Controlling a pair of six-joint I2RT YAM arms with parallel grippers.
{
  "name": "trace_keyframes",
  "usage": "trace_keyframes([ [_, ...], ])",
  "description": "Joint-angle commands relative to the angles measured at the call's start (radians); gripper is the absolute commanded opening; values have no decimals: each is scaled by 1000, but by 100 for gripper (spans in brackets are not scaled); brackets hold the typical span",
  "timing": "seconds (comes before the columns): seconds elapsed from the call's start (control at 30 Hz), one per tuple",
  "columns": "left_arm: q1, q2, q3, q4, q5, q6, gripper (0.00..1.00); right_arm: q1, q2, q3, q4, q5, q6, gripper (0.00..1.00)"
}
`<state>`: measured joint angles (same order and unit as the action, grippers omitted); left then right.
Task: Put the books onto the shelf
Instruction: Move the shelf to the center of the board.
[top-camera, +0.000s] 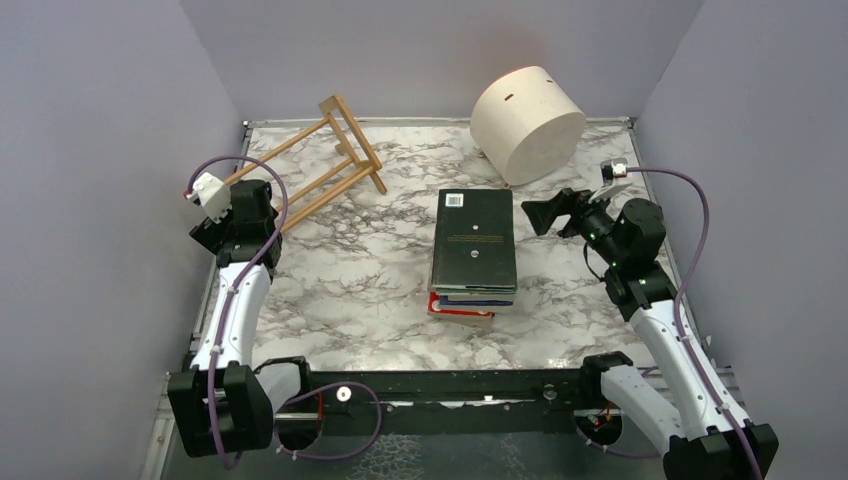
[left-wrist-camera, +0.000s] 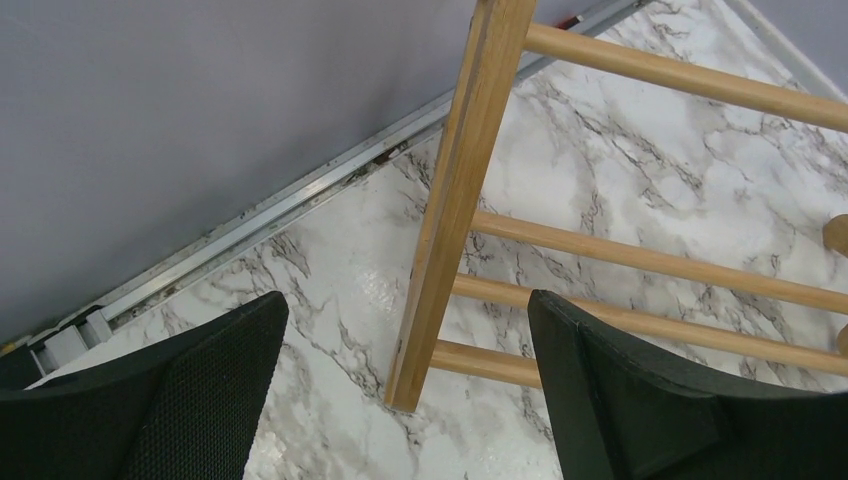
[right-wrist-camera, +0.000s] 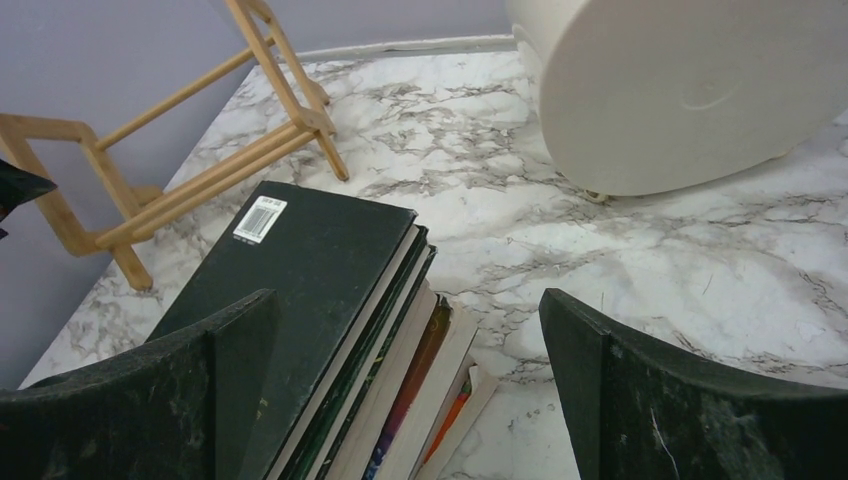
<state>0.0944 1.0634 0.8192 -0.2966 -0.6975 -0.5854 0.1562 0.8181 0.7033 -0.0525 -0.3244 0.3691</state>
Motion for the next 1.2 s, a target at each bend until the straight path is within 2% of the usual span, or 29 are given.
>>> trace_keyframes([
  [0.0, 28, 49, -16, 93, 75, -11, 84, 4, 1, -17, 40, -16, -12, 100],
  [0.2, 29, 116, -27, 157, 51, -20, 82, 14, 18, -17, 51, -16, -24, 100],
  [0.4, 29, 156, -69, 246, 31, -20, 72, 18, 31, -18, 59, -19, -24, 100],
  [0.5, 29, 167, -83, 284, 30, -17, 59, 18, 32, -21, 60, -15, -26, 100],
  [0.73, 29, 164, -104, 360, 29, -2, 20, 19, 38, -30, 55, -8, -26, 100],
  [0.83, 30, 166, -108, 389, 36, 14, 11, 19, 41, -28, 56, -11, -25, 100],
  [0.87, 30, 168, -109, 398, 39, 19, 2, 19, 41, -29, 56, -11, -25, 100],
  [0.97, 28, 177, -108, 409, 48, 24, 0, 18, 40, -32, 57, -11, -25, 100],
  [1.17, 28, 183, -143, 529, 127, 75, 0, 18, 40, -36, 62, -12, -24, 100],
])
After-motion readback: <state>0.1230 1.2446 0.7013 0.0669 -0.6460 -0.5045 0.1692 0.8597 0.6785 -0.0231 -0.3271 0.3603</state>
